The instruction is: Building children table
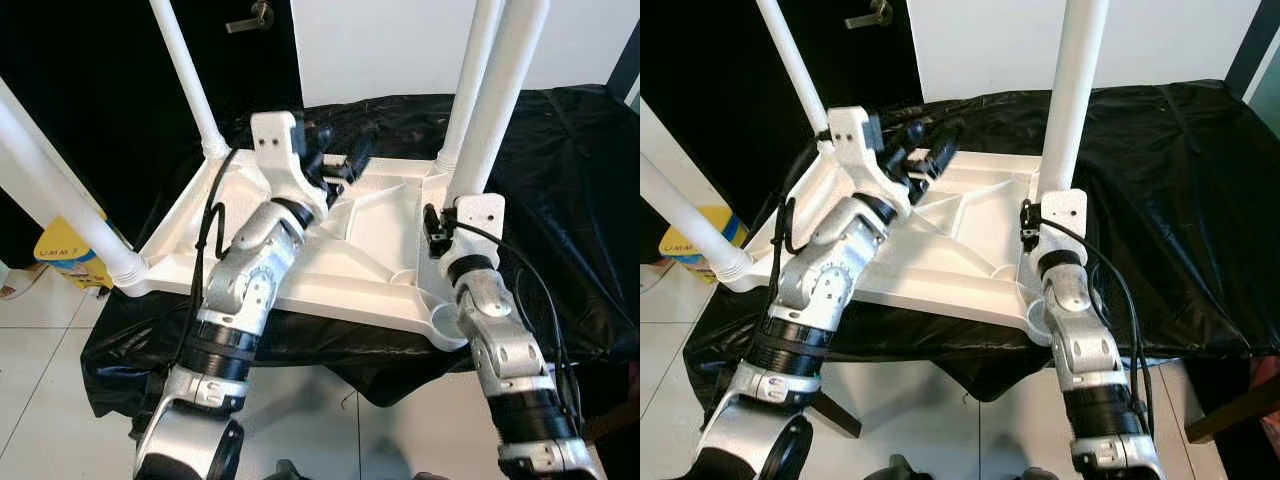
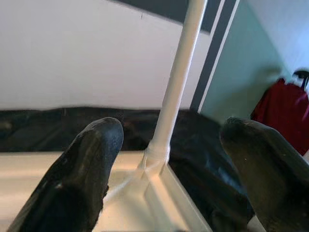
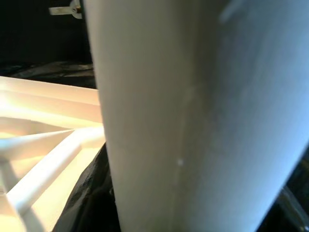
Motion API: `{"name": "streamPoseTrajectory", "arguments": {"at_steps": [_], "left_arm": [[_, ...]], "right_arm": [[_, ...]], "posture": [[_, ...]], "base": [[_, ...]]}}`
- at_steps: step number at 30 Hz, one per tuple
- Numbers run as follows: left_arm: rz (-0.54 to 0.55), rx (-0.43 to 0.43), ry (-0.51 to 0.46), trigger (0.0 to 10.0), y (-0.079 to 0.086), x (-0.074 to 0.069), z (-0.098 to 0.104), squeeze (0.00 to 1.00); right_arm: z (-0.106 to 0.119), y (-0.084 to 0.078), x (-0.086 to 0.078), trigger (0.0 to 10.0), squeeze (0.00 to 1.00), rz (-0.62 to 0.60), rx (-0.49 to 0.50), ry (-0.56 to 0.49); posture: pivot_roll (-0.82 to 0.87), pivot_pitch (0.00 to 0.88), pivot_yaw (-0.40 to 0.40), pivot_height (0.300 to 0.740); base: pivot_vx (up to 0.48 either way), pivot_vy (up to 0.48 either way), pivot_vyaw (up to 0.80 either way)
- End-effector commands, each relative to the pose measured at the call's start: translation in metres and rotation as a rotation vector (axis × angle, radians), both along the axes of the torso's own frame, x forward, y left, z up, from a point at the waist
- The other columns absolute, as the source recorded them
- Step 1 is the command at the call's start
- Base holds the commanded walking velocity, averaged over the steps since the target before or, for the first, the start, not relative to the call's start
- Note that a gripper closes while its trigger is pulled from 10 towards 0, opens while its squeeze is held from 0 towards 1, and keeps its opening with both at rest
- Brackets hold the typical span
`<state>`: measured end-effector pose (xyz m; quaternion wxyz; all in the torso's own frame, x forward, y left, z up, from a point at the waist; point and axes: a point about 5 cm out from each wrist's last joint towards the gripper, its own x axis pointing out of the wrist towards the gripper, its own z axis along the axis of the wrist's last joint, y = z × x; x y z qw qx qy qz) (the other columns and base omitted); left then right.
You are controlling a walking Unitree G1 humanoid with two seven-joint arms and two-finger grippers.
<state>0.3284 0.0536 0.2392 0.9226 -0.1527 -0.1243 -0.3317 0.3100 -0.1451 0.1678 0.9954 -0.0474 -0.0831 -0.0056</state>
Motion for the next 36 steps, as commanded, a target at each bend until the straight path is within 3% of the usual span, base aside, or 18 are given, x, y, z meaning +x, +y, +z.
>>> {"name": "streamPoseTrajectory", "arguments": {"at_steps": [1,4,6,10,11,12,13,15,31,32,36], "left_arm": [[-0.046,0.04,-0.048,10.0,-0.002,-0.006,-0.001,0.0],[-0.056,0.049,-0.039,10.0,-0.003,-0.009,-0.006,0.0],[-0.076,0.122,-0.057,10.0,-0.005,-0.015,-0.018,0.0],[-0.083,0.157,-0.068,10.0,-0.006,-0.018,-0.023,0.0],[-0.089,0.211,-0.089,10.0,-0.008,-0.02,-0.028,0.0],[-0.089,0.211,-0.089,10.0,-0.008,-0.02,-0.028,0.0],[-0.108,0.323,-0.116,10.0,-0.01,-0.026,-0.044,0.0],[-0.119,0.36,-0.116,10.0,-0.01,-0.028,-0.05,0.0],[-0.327,0.474,-0.095,10.0,-0.004,-0.059,-0.078,0.0],[-0.362,0.521,-0.096,10.0,-0.001,-0.064,-0.085,0.0],[-0.376,0.571,-0.094,10.0,0.001,-0.067,-0.092,0.0]], "right_arm": [[0.007,0.003,-0.004,10.0,0.0,0.023,-0.011,-0.048],[0.006,0.003,-0.007,10.0,0.0,0.033,-0.01,-0.049],[0.003,0.002,-0.014,10.0,0.0,0.043,-0.005,-0.051],[0.002,0.002,-0.016,10.0,0.0,0.047,0.002,-0.051],[0.002,0.002,-0.019,10.0,0.0,0.048,0.003,-0.055],[0.002,0.002,-0.019,10.0,0.0,0.048,0.003,-0.055],[-0.001,0.004,-0.026,10.0,0.0,0.059,0.007,-0.058],[-0.003,0.004,-0.03,10.0,0.0,0.065,0.009,-0.058],[-0.014,0.004,-0.059,10.0,0.0,0.127,0.049,-0.046],[-0.018,0.002,-0.064,10.0,0.0,0.126,0.044,-0.033],[-0.022,-0.001,-0.067,10.0,0.0,0.124,0.04,-0.017]], "posture": [[-0.15,0.009,0.055,0.74],[-0.16,0.011,0.057,0.74],[-0.16,0.014,0.058,0.74],[-0.16,0.016,0.057,0.74],[-0.16,0.017,0.057,0.74],[-0.16,0.017,0.057,0.74],[-0.16,0.025,0.058,0.74],[-0.16,0.025,0.058,0.74],[-0.16,0.052,0.069,0.74],[-0.16,0.056,0.07,0.74],[-0.16,0.057,0.07,0.74]], "base": [[0.0,0.0,0.0],[0.0,0.0,0.0],[0.0,0.0,0.0],[0.0,0.0,0.0],[0.0,0.0,0.0],[0.0,0.0,0.0],[0.0,0.0,0.0],[0.0,0.0,0.0],[0.0,0.0,0.0],[0.0,0.0,0.0],[0.0,0.0,0.0]]}}
